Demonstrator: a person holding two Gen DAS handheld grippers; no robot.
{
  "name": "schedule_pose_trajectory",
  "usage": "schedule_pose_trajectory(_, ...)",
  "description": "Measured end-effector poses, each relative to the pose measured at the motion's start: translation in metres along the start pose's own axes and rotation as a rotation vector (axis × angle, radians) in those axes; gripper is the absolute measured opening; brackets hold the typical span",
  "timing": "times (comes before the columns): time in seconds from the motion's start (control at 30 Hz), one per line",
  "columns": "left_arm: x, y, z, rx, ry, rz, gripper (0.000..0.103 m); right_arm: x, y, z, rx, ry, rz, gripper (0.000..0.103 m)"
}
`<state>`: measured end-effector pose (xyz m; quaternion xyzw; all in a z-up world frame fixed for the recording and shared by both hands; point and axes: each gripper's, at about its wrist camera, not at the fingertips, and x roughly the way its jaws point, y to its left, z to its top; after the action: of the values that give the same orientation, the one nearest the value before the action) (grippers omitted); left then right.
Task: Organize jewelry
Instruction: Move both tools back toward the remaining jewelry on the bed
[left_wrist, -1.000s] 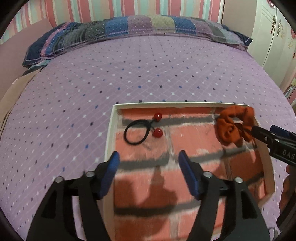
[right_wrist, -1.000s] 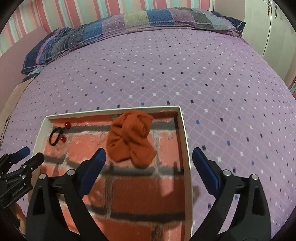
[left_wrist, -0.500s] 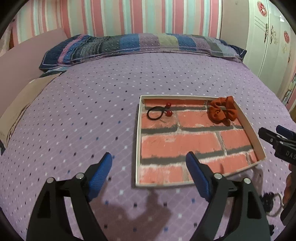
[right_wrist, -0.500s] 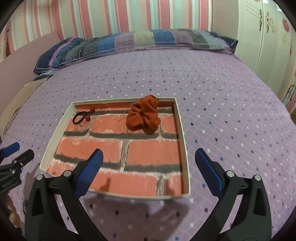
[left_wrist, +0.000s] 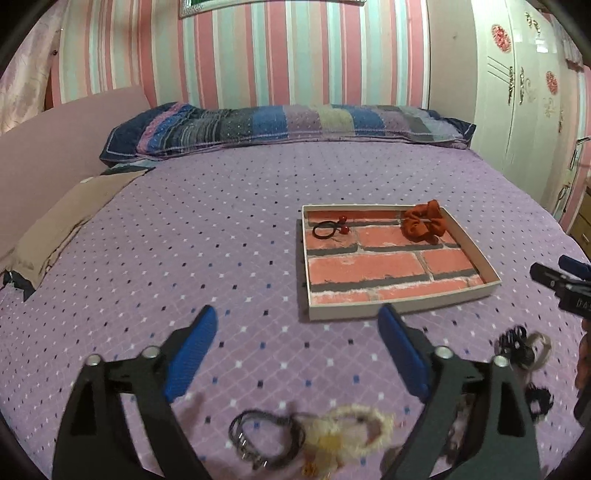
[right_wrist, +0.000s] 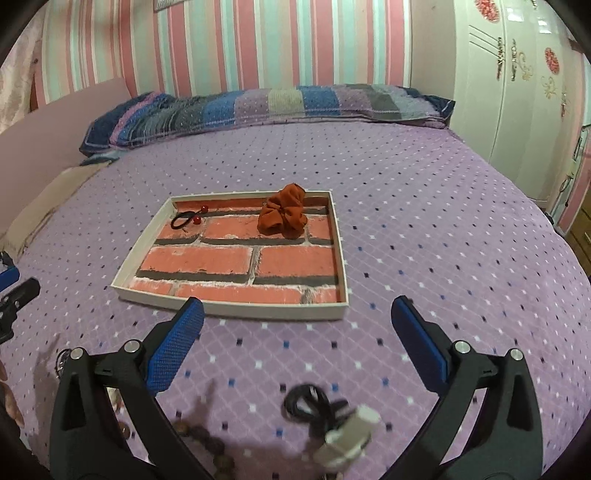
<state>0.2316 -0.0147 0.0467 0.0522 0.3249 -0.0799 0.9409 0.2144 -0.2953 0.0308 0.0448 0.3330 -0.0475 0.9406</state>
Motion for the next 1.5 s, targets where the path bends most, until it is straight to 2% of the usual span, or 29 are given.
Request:
schedule_pose_trajectory(0.3,-0.055,0.0,-0.028,-0.033,-0.085,-0.003,0.092,-0.055,-0.013,-0.029,-0.017,-0.05,-0.086,0.099)
schedule_pose_trajectory(0.53,-0.068,-0.009,-0.06,-0.07,-0.042,0.034,0.095,-0.088,-0.018,-0.067,-0.022,-0.104,-0.098,0.099)
schedule_pose_trajectory(0.67,-0.068,-0.023,-0.083,-0.067,-0.015,0.002,0.095,-0.1,-0.023,-0.092,-0.025,-0.135,-0.092,0.099)
schedule_pose_trajectory(0.73,-0.068,-0.029,-0.093,-0.065,-0.011,0.005,0.095,-0.101,-0.028,-0.103,-0.014,-0.132,-0.085,0.099)
schedule_pose_trajectory(0.87,-0.063,-0.037,-0.113,-0.09,0.016,-0.044,0.095,-0.094,-0.037,-0.125,0.01,-0.101,-0.084,0.099)
schedule_pose_trajectory(1.03,-0.052,-0.048,-0.133,-0.07,0.035,-0.016,0.095,-0.086,-0.042,-0.151,0.008,-0.085,-0.101,0.099)
schedule_pose_trajectory(1.5,-0.02,-0.057,-0.16,-0.083,0.108,-0.044,0.095,-0.053,-0.054,-0.181,0.018,-0.017,-0.12,0.099)
